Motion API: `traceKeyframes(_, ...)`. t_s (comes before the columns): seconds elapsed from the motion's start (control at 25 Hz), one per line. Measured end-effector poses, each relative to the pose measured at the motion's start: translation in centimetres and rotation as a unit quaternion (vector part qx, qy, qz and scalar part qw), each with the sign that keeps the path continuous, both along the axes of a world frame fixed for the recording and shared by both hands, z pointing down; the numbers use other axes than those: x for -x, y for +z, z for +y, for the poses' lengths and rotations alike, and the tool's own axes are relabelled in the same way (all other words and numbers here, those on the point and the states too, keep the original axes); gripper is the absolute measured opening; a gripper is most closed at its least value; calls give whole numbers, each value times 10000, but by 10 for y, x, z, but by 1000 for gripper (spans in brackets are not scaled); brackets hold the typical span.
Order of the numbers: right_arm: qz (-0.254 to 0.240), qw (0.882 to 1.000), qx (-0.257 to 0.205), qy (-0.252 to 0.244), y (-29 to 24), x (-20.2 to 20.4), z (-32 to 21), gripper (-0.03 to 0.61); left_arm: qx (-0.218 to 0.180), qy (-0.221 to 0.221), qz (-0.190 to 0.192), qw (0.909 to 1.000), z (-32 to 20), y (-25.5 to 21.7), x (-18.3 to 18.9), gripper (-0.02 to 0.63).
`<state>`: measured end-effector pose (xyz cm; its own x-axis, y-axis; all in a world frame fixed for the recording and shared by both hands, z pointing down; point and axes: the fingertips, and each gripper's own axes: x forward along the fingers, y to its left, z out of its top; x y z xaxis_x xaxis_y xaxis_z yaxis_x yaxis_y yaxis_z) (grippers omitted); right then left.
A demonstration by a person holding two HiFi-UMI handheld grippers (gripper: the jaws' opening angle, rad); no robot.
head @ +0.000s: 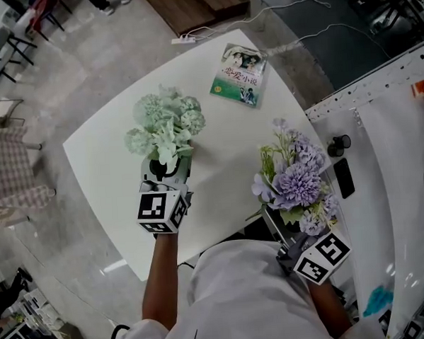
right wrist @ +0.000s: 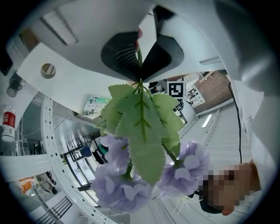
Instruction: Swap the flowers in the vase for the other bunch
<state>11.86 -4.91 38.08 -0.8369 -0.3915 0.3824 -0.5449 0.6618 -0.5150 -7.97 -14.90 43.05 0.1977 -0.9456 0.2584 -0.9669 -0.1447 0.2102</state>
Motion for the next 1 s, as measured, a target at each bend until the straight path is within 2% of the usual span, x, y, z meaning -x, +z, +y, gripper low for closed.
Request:
traceKeyframes(0.48, -30, 9999, 112, -91, 6, 8, -1, 25, 30, 63, 242, 9997, 6, 9, -7, 212)
traceKeyframes(1.0, -139, 9995, 109, -246, 5, 16, 2, 25, 259, -174, 612, 9976, 39, 21, -9, 207)
